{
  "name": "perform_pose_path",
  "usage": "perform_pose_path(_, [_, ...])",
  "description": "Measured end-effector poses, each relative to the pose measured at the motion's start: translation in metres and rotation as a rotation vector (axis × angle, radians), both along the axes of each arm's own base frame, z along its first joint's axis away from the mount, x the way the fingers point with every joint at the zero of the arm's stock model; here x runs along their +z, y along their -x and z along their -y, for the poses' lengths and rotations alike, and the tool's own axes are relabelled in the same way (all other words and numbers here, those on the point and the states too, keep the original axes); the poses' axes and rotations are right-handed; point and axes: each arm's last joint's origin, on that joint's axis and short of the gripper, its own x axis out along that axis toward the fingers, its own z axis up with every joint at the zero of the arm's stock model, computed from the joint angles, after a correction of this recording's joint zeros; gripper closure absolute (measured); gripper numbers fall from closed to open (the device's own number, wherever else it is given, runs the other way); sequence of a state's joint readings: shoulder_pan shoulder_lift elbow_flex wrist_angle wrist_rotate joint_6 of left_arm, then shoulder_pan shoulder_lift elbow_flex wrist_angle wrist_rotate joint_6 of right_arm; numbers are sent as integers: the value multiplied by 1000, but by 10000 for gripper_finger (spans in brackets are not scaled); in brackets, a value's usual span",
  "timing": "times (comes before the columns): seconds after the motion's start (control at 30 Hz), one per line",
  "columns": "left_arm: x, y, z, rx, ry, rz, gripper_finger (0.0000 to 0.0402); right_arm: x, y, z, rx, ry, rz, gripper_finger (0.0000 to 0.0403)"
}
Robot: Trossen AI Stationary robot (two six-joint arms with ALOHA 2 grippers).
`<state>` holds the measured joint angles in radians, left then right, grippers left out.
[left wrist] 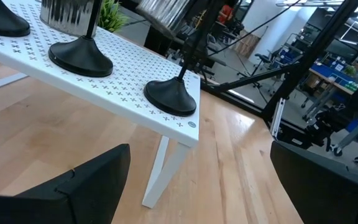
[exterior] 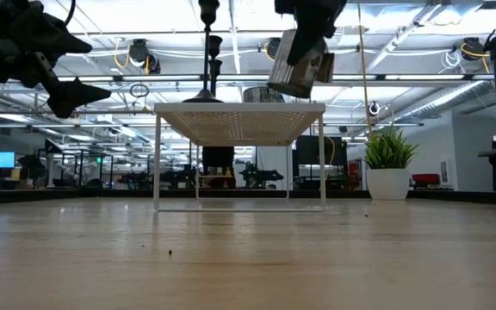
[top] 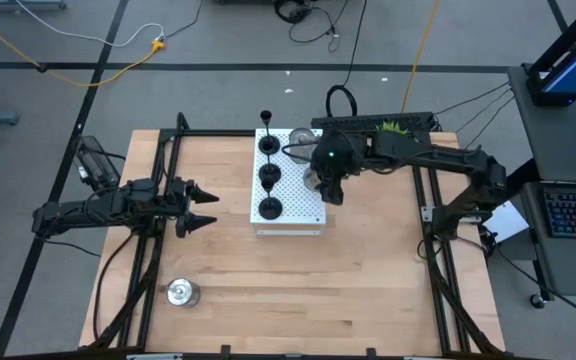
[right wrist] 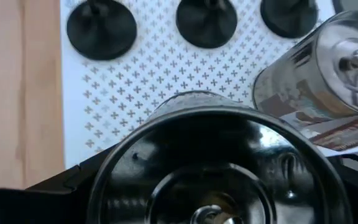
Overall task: Pick & Place candle stick holders
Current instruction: Put the right silver scented candle on the shelf aligned with the other silver scented candle
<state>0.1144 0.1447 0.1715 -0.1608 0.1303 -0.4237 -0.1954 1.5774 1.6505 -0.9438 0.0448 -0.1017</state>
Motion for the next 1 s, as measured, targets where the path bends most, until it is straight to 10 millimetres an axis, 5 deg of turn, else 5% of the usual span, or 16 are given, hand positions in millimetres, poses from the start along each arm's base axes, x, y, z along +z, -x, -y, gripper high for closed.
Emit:
perform_pose_path(0.23, [0,0,0,1,4,0,9,-18,-15,10,31,0,-39,56])
perform_pose_path(0.53, [0,0,0,2,9,0,9,-9,-36,14,81,7,-20,56])
perform_pose_path(1.0, [0,0,0,4,23,0,9,-25,-50,23,91,11,-71,56])
